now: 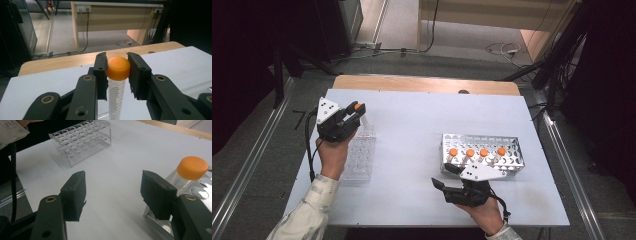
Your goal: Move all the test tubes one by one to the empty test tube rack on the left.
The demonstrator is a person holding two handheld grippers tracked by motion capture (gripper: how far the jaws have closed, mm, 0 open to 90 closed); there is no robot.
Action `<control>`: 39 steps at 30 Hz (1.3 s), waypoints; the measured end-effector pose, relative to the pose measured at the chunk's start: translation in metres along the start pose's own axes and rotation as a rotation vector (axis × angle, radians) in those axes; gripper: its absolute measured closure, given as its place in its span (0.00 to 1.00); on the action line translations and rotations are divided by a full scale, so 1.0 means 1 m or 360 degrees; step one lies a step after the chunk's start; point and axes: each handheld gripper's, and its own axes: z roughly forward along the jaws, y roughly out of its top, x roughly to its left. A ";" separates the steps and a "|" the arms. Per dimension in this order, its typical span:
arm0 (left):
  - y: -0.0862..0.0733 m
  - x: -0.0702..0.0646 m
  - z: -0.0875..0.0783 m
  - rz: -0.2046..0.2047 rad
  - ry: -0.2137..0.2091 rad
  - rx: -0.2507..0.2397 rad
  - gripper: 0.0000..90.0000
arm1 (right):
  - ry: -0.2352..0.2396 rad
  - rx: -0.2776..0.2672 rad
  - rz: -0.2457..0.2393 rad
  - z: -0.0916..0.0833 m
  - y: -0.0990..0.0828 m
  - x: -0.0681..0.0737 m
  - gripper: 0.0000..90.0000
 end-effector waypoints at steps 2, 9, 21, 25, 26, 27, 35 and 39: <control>-0.002 0.000 0.002 0.0012 0.0005 0.0010 0.77 | -0.0001 0.0001 0.0000 0.000 0.000 0.000 0.40; -0.008 -0.004 0.008 0.0073 0.0024 0.0050 0.77 | -0.0001 -0.0007 0.0000 -0.001 0.000 0.000 0.40; -0.025 -0.003 0.015 0.0070 0.0034 0.0138 0.77 | 0.0003 -0.0002 -0.0002 0.000 0.000 0.000 0.40; -0.028 -0.002 0.018 0.0051 0.0039 0.0175 0.77 | 0.0002 -0.0003 0.0000 0.000 0.000 0.000 0.40; -0.029 -0.002 0.018 0.0049 0.0034 0.0177 0.77 | 0.0003 -0.0002 -0.0001 0.000 0.000 0.000 0.40; -0.029 -0.002 0.017 0.0052 0.0036 0.0179 0.77 | 0.0003 -0.0001 0.0000 0.000 0.000 0.000 0.40; -0.033 -0.004 0.020 0.0068 0.0040 0.0224 0.76 | 0.0003 0.0002 0.0001 0.000 0.000 0.000 0.40; -0.032 -0.004 0.018 0.0053 0.0025 0.0229 0.66 | 0.0001 0.0004 0.0002 0.000 -0.001 0.000 0.40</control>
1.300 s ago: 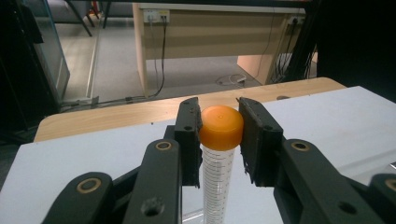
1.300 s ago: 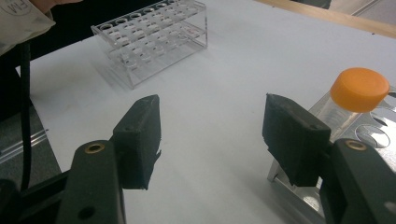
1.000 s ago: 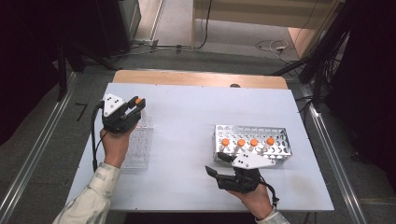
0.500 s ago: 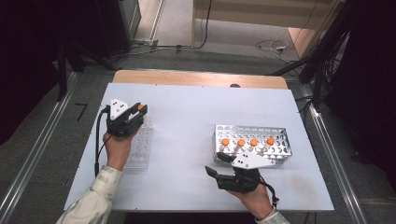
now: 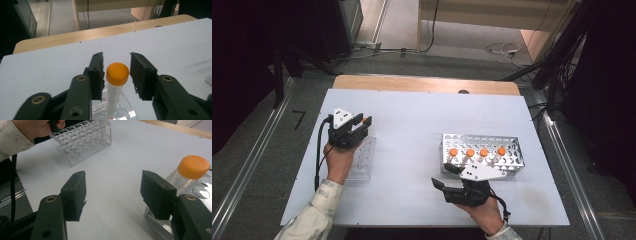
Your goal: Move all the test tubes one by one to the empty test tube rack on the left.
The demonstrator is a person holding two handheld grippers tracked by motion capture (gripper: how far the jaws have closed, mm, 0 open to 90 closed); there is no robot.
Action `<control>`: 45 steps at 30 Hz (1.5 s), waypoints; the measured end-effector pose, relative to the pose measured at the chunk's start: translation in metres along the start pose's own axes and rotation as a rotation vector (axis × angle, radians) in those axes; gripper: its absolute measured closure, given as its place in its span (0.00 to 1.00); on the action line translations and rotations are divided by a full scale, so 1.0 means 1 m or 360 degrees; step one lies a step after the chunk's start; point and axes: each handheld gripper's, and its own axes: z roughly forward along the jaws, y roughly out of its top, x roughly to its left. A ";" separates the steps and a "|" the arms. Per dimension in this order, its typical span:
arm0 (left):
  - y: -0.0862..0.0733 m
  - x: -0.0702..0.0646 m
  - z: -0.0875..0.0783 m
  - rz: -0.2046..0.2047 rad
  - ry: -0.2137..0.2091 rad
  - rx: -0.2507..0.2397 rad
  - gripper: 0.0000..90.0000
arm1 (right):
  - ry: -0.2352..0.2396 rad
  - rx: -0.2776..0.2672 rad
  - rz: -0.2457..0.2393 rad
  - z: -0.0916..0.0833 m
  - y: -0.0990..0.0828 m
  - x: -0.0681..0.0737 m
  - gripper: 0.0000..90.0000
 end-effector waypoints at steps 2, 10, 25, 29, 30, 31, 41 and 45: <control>0.000 -0.001 -0.001 -0.0004 0.0005 -0.0007 0.63 | 0.0001 0.0001 0.0002 0.000 0.000 0.000 0.40; 0.004 -0.005 -0.011 -0.0062 -0.0037 -0.0054 0.47 | -0.0006 -0.0001 0.0010 0.000 -0.001 -0.001 0.40; -0.001 -0.014 -0.038 -0.0074 -0.0048 -0.0104 0.29 | -0.0036 -0.0019 0.0023 -0.005 -0.003 -0.005 0.41; -0.007 -0.015 -0.044 -0.0097 -0.0059 -0.0102 0.27 | -0.0046 -0.0021 0.0016 -0.006 -0.004 -0.005 0.41; -0.008 -0.015 -0.045 -0.0105 -0.0072 -0.0101 0.27 | -0.0050 -0.0021 0.0020 -0.007 -0.004 -0.006 0.41; -0.010 -0.016 -0.046 -0.0117 -0.0080 -0.0097 0.27 | -0.0055 -0.0022 0.0025 -0.008 -0.004 -0.006 0.41; -0.014 -0.030 -0.062 -0.0075 -0.0132 -0.0124 0.27 | -0.0122 -0.0040 0.0045 -0.012 -0.007 -0.012 0.42; -0.016 -0.035 -0.067 -0.0065 -0.0156 -0.0133 0.26 | -0.0169 -0.0053 0.0067 -0.013 -0.009 -0.016 0.43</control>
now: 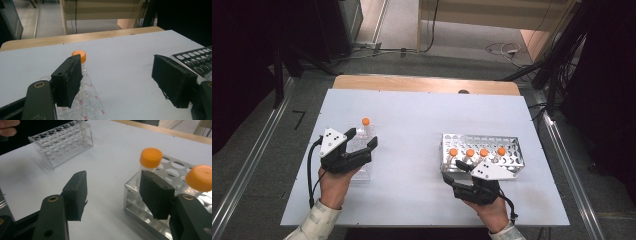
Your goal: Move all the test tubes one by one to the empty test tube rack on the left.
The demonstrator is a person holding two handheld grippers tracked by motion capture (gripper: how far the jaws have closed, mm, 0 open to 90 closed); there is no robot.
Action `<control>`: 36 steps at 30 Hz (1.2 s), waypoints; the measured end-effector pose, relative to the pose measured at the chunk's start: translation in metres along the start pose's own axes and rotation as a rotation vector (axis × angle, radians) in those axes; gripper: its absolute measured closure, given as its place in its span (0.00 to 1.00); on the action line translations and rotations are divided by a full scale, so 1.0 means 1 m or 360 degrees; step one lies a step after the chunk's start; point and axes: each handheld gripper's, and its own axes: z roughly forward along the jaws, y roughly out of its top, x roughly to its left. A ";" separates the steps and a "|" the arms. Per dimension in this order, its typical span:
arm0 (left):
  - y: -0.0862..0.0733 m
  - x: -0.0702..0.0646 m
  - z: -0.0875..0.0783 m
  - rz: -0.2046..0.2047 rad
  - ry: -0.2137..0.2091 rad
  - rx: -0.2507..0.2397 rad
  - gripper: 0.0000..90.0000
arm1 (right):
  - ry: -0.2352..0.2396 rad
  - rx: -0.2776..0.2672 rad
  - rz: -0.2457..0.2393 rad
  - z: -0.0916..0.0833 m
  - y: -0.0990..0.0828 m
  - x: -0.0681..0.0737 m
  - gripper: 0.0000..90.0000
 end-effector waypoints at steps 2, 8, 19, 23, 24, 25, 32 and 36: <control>-0.001 -0.002 -0.001 0.0004 -0.0007 0.0006 0.26 | -0.0035 -0.0004 0.0015 0.001 -0.001 -0.003 0.43; -0.005 -0.003 0.001 0.0018 -0.0007 0.0025 0.26 | -0.0137 -0.0010 0.0054 0.009 -0.006 -0.009 0.49; -0.007 -0.004 0.004 0.0029 -0.0012 0.0046 0.27 | -0.0240 -0.0018 0.0077 0.022 -0.006 -0.013 0.61; -0.007 -0.005 0.004 0.0038 -0.0015 0.0051 0.27 | -0.0263 -0.0020 0.0088 0.025 -0.006 -0.013 0.65; -0.007 -0.005 0.004 0.0036 -0.0016 0.0051 0.27 | -0.0263 -0.0018 0.0092 0.027 -0.005 -0.013 0.65; -0.007 -0.005 0.004 0.0035 -0.0016 0.0052 0.27 | -0.0261 -0.0019 0.0085 0.029 -0.005 -0.013 0.66; -0.008 -0.006 0.005 0.0037 -0.0023 0.0055 0.27 | -0.0289 -0.0013 0.0073 0.037 -0.005 -0.012 0.72; -0.008 -0.007 0.005 0.0043 -0.0022 0.0061 0.27 | -0.0303 -0.0010 0.0070 0.039 -0.005 -0.013 0.74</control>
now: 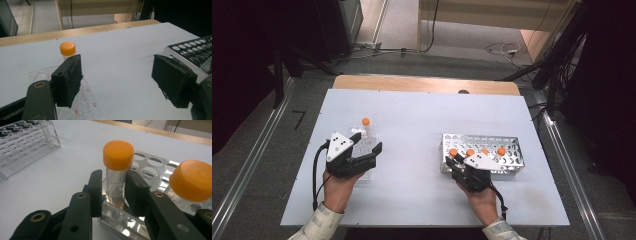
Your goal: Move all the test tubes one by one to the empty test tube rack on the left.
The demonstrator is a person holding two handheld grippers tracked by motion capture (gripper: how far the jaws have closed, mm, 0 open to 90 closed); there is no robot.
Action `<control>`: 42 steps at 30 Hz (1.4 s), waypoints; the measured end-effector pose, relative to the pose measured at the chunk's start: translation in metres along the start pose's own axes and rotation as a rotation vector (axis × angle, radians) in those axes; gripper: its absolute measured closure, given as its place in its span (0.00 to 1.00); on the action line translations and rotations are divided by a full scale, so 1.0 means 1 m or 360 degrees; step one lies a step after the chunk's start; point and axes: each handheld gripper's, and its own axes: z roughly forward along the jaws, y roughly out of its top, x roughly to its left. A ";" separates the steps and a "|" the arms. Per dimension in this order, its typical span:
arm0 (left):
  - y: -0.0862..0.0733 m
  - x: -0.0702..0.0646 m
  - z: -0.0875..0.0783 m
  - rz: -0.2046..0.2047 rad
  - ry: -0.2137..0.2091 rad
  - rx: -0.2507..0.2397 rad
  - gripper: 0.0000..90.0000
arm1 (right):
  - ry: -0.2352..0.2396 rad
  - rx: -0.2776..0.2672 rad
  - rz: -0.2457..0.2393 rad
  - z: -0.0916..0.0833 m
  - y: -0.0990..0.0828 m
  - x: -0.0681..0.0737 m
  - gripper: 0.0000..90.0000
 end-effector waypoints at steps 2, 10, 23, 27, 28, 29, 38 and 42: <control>0.000 0.000 0.000 -0.0003 -0.0003 -0.0007 0.27 | -0.0001 -0.0002 0.0012 0.001 0.000 -0.001 0.76; 0.000 -0.003 0.001 0.0001 -0.0017 -0.0004 0.27 | -0.0003 -0.0015 -0.0005 0.002 0.000 -0.001 0.79; 0.000 -0.010 0.000 0.0023 -0.0020 -0.0011 0.27 | 0.0001 -0.0101 -0.0020 -0.012 0.011 0.001 0.80; -0.002 -0.013 0.002 0.0031 -0.0035 0.0001 0.27 | -0.0015 -0.0134 -0.0054 -0.018 0.015 0.003 0.80; -0.002 -0.014 0.002 0.0034 -0.0041 0.0004 0.27 | -0.0015 -0.0143 -0.0057 -0.020 0.016 0.004 0.80; -0.002 -0.016 0.002 0.0038 -0.0043 0.0006 0.27 | -0.0019 -0.0154 -0.0059 -0.022 0.018 0.004 0.80; -0.002 -0.017 0.002 0.0044 -0.0056 0.0013 0.26 | -0.0031 -0.0270 -0.0085 -0.044 0.031 0.008 0.80; -0.003 -0.019 0.002 0.0051 -0.0059 0.0014 0.26 | -0.0002 -0.0298 -0.0107 -0.051 0.034 0.015 0.80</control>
